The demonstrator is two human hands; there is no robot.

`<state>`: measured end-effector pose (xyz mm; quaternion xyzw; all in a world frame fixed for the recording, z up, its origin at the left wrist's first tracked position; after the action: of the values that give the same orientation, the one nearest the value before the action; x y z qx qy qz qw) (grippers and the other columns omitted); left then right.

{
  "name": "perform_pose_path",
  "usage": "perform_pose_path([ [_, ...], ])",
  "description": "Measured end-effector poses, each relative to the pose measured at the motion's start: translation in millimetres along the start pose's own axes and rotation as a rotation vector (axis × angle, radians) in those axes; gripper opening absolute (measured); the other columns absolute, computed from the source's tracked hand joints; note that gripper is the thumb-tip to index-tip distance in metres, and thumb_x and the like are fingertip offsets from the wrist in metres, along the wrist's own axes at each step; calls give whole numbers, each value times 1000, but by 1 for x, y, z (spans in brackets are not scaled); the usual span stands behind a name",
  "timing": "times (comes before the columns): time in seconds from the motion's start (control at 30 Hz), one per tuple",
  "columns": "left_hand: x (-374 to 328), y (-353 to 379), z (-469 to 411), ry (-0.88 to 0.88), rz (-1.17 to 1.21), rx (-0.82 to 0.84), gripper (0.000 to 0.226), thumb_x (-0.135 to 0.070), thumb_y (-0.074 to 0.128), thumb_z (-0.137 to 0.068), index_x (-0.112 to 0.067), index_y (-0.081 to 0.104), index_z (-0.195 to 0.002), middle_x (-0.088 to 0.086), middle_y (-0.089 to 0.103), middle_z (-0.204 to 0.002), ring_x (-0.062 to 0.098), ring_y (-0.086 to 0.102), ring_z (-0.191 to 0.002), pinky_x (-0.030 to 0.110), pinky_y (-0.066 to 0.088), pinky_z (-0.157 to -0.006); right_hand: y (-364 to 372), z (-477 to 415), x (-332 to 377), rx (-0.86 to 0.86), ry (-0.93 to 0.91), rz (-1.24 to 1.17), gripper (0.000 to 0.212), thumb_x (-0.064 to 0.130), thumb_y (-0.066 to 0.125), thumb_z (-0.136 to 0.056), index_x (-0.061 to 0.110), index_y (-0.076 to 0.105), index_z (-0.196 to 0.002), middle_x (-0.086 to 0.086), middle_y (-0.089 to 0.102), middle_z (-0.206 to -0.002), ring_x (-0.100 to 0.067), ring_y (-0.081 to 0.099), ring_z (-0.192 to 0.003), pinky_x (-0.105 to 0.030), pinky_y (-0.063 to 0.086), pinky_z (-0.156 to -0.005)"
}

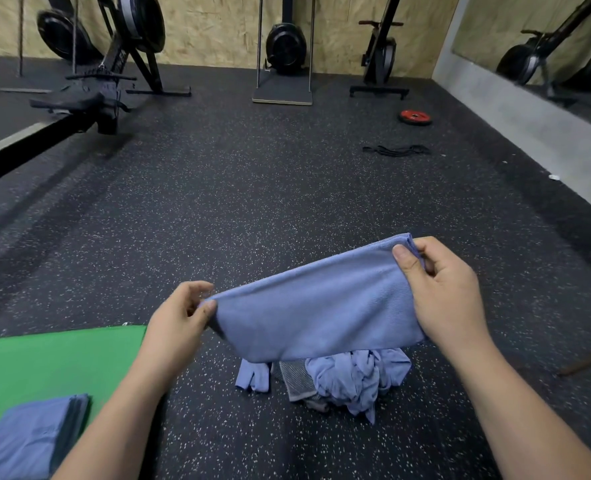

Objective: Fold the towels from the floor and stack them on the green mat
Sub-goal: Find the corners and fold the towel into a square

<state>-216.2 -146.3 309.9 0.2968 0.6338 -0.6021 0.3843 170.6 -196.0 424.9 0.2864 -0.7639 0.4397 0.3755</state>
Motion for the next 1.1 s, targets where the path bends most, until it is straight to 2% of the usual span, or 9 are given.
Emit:
perform_pose_path([
  [0.1, 3, 1, -2, -11, -83, -17, 24, -21, 70, -101, -32, 72, -122, -10, 78, -101, 16, 74, -98, 48, 59, -98, 6, 2, -1, -4, -5, 29, 25, 40, 65, -106, 21, 66, -90, -6, 51, -69, -7, 39, -59, -29, 33, -56],
  [0.2, 12, 2, -3, -81, -102, -40, 9, -28, 74, -97, -35, 76, -92, -14, 78, -81, 17, 75, -84, 48, 62, -88, 9, 4, -6, -1, 17, 43, 24, 38, 65, -106, 22, 65, -89, 6, 45, -62, -8, 38, -57, -27, 31, -54],
  [0.27, 15, 1, -4, -133, -40, -76, 11, -34, 77, -96, -36, 75, -85, -8, 77, -73, 25, 74, -76, 50, 63, -81, 10, 3, -9, -10, 31, 49, 24, 38, 64, -107, 22, 65, -89, 8, 45, -62, -8, 38, -57, -28, 32, -55],
  [0.4, 9, 0, -1, -192, 134, -139, 19, -37, 79, -96, -23, 73, -84, -3, 77, -73, 25, 70, -70, 55, 63, -81, 10, 6, -6, -44, 38, 45, 22, 38, 65, -106, 23, 65, -91, 5, 51, -64, -9, 41, -58, -27, 33, -55],
  [0.5, -9, 6, 11, -154, 42, -159, 23, -40, 78, -94, -22, 71, -82, -10, 74, -69, 23, 70, -70, 45, 58, -73, 17, 14, 2, -52, 39, 46, 16, 37, 67, -105, 29, 66, -91, 6, 56, -67, -8, 44, -57, -25, 36, -55],
  [0.6, -36, 18, 29, -76, -27, -127, 24, -40, 79, -92, -24, 69, -78, -15, 71, -68, 12, 67, -68, 35, 52, -67, 29, 27, 13, -8, 18, 59, 13, 37, 70, -103, 32, 67, -91, 12, 57, -65, -8, 46, -54, -23, 35, -52],
  [0.73, -69, 35, 53, 21, -27, -90, 29, -39, 81, -90, -23, 64, -73, -14, 65, -61, 3, 52, -55, 18, 42, -58, 49, 45, 25, 65, -27, 95, 8, 36, 73, -101, 32, 69, -95, 13, 58, -69, -7, 49, -57, -27, 39, -56],
  [0.9, -93, 47, 72, 58, 34, -40, 27, -46, 78, -90, -24, 65, -81, -11, 69, -67, 8, 58, -59, 28, 49, -63, 74, 62, 34, 148, -106, 167, 12, 39, 73, -99, 29, 69, -105, 14, 60, -74, -12, 54, -69, -40, 52, -69],
  [1.1, -104, 39, 80, 47, 205, -62, 23, -38, 83, -90, -22, 70, -80, -8, 71, -69, 4, 57, -60, 28, 50, -62, 82, 67, 45, 138, -120, 103, 9, 43, 63, -106, 35, 59, -107, 16, 67, -83, -10, 61, -80, -38, 52, -76],
])
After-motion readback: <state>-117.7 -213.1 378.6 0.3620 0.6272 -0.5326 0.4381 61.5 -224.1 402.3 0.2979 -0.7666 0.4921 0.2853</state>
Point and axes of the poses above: each hand's wrist, its own z-axis away from the middle knuckle, its own y-axis out of the palm, x = y × z, the point moved 4 cm from there along -z, towards the middle knuckle
